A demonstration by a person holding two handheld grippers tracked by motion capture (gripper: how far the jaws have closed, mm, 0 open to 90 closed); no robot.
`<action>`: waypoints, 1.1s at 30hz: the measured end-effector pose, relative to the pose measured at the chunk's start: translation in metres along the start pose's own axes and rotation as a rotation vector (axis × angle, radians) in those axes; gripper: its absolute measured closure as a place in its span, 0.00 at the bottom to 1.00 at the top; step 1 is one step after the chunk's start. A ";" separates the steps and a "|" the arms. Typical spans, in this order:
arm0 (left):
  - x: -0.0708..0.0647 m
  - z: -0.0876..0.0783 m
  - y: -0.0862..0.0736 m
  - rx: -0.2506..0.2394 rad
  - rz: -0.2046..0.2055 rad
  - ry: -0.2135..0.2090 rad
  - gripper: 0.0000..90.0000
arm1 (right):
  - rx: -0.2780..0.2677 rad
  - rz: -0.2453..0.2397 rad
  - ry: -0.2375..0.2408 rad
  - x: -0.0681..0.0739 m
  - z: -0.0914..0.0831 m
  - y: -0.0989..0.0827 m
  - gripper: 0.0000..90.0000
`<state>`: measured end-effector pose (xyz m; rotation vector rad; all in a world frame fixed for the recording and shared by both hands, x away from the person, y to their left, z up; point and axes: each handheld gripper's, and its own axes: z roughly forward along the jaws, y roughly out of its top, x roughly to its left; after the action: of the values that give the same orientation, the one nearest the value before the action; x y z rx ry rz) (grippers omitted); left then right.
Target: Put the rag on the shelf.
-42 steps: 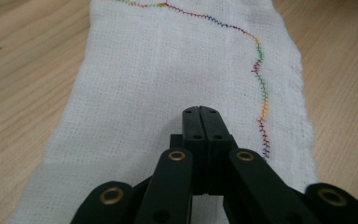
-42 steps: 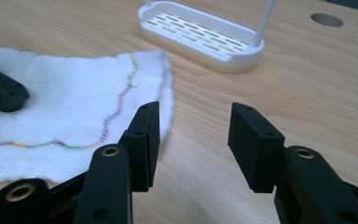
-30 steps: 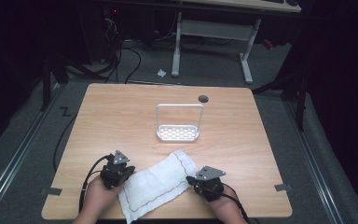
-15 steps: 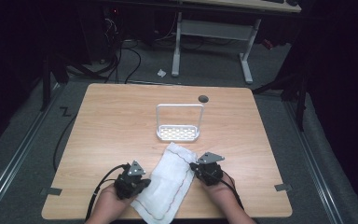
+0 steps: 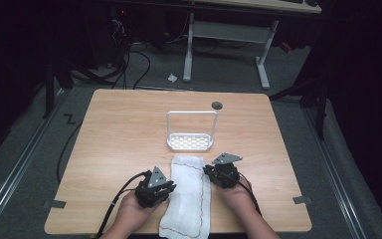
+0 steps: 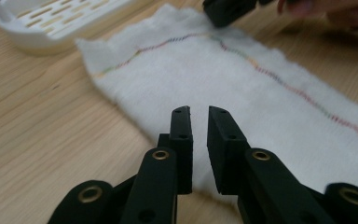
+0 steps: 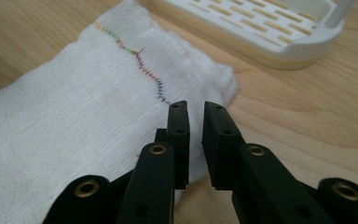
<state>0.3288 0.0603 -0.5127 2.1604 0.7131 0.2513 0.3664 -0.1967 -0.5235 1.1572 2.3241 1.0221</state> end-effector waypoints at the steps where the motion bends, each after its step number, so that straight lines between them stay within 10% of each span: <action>1: -0.002 0.010 -0.003 0.048 0.007 -0.026 0.94 | 0.022 -0.017 0.000 0.003 0.004 -0.001 0.96; 15: -0.032 0.003 -0.020 0.073 0.032 -0.149 0.91 | -0.021 -0.003 0.083 0.015 -0.022 -0.028 0.87; 25: 0.024 0.001 -0.011 -0.094 -0.132 0.085 0.66 | -0.107 0.033 0.003 0.001 -0.037 -0.032 0.75; 33: 0.043 0.027 -0.006 -0.092 -0.205 0.090 0.52 | -0.112 0.056 -0.015 -0.004 -0.038 -0.033 0.73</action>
<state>0.3721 0.0707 -0.5373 1.9815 0.9490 0.2686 0.3289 -0.2298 -0.5223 1.1876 2.2037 1.1434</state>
